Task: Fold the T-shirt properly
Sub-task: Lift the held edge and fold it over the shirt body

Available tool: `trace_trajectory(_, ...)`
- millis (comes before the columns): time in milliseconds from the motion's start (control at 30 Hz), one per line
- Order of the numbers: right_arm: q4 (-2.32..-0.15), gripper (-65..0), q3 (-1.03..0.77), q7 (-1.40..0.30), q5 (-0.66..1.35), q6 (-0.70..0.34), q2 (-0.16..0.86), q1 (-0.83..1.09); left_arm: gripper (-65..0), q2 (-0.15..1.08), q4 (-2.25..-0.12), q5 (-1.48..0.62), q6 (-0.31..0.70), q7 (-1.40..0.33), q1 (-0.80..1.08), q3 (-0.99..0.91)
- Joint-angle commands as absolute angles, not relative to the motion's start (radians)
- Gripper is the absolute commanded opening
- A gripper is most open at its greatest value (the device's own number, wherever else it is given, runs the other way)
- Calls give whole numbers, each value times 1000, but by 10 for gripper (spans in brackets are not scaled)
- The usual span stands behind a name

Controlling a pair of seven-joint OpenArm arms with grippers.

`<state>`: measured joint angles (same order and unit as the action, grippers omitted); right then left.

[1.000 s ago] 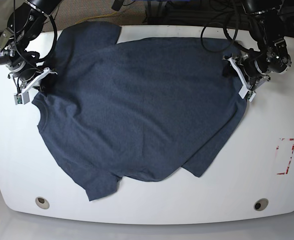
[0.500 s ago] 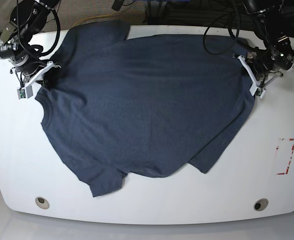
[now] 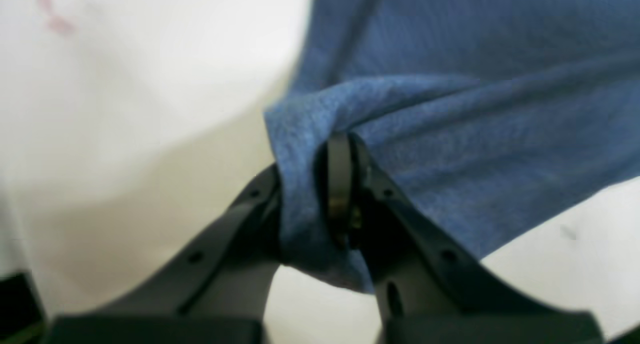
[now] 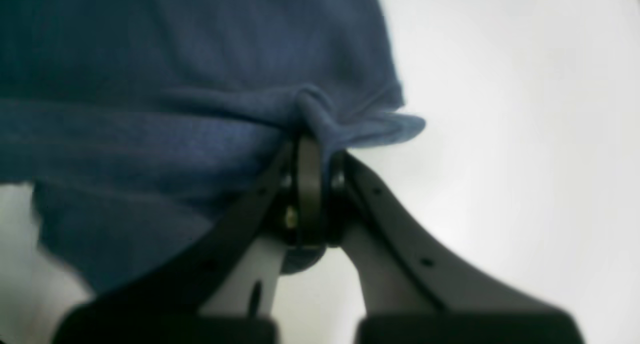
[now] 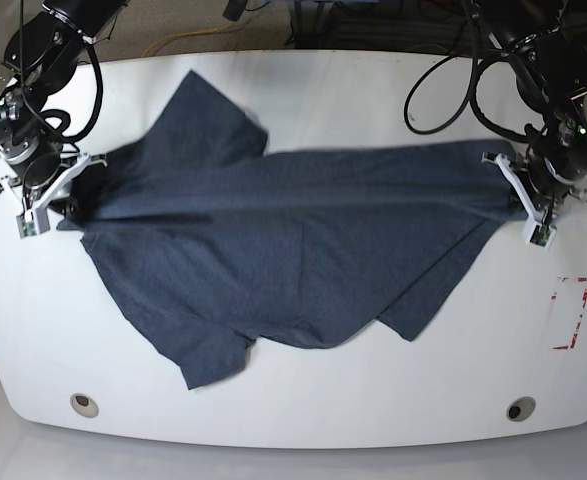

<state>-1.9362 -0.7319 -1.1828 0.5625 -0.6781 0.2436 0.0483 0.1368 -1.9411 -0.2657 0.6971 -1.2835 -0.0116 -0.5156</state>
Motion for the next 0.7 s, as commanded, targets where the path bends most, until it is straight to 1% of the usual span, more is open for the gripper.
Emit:
trace_trajectory(0,-1952,-650,-734,-1162,567,-677,266,-12,-621,156,-1980,-265,698,-1293,-74,-519)
trace_trajectory(233,-1952,-650,-631,-1176,567,-677,346,-189,-621,163,-2000,-260,698,-1382,-288,-526)
trace_trajectory(367,-1952,-650,-568,-1179,561,-677,374,-318,-621,223,-2000,-260,698,-1396,-424,-527)
trace_trajectory(667,-1903,-650,-381,-1179,559,-684,489,-610,-621,346,-1975,-257,698,-1396,-711,-513)
